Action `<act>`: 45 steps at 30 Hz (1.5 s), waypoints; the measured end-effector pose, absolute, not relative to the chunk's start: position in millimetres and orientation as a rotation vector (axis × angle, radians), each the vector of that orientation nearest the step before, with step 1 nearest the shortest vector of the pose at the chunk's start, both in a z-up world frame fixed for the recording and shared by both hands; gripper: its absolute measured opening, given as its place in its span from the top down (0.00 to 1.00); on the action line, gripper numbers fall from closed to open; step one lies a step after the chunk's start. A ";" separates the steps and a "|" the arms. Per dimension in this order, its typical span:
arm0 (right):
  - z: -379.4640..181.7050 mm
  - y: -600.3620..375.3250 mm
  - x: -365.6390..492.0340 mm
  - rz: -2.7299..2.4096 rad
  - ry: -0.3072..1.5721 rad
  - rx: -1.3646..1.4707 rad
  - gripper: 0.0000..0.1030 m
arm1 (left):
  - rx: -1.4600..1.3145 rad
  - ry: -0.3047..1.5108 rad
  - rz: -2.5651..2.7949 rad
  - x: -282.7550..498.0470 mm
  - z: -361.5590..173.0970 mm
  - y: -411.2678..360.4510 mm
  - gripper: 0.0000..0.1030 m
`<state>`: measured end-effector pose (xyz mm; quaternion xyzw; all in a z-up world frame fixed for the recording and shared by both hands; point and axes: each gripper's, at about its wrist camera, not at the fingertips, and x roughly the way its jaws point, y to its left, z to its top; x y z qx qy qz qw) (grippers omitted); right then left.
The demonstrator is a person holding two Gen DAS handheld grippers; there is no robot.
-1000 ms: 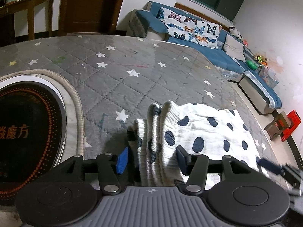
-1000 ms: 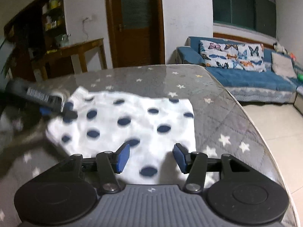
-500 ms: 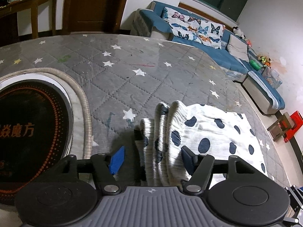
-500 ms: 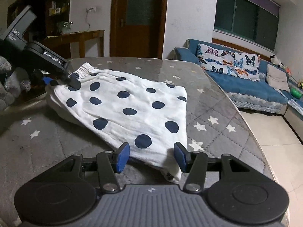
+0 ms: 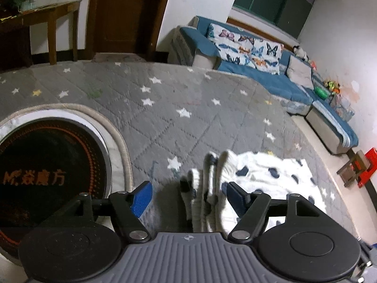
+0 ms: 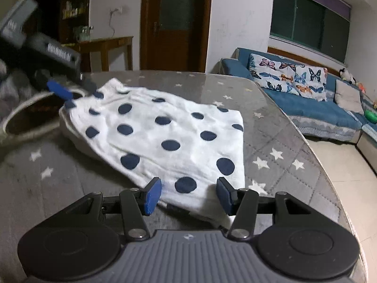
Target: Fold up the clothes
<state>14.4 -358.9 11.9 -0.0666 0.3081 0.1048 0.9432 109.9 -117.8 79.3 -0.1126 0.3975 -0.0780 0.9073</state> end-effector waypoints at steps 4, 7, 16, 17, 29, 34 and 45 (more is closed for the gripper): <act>21.2 -354.4 11.5 0.226 0.609 -0.147 0.40 | -0.245 0.777 -0.190 107.4 91.4 -120.0 0.30; 29.0 -347.3 17.4 0.242 0.587 -0.154 0.32 | -0.249 0.753 -0.234 107.2 96.7 -127.6 0.31; 24.8 -321.2 46.3 0.315 0.584 -0.155 0.13 | -0.260 0.759 -0.388 123.7 88.2 -156.3 0.54; 23.8 -319.4 49.0 0.322 0.585 -0.152 0.12 | -0.261 0.762 -0.406 126.5 86.6 -159.4 0.55; 14.0 -315.8 54.0 0.356 0.612 -0.112 0.00 | -0.237 0.832 -0.401 164.5 56.5 -177.9 0.68; 11.8 -312.2 54.2 0.370 0.624 -0.116 0.00 | -0.217 0.845 -0.368 174.9 46.9 -179.5 0.75; 6.9 -306.5 58.4 0.383 0.680 -0.125 0.00 | -0.216 0.844 -0.356 173.9 44.2 -175.9 0.75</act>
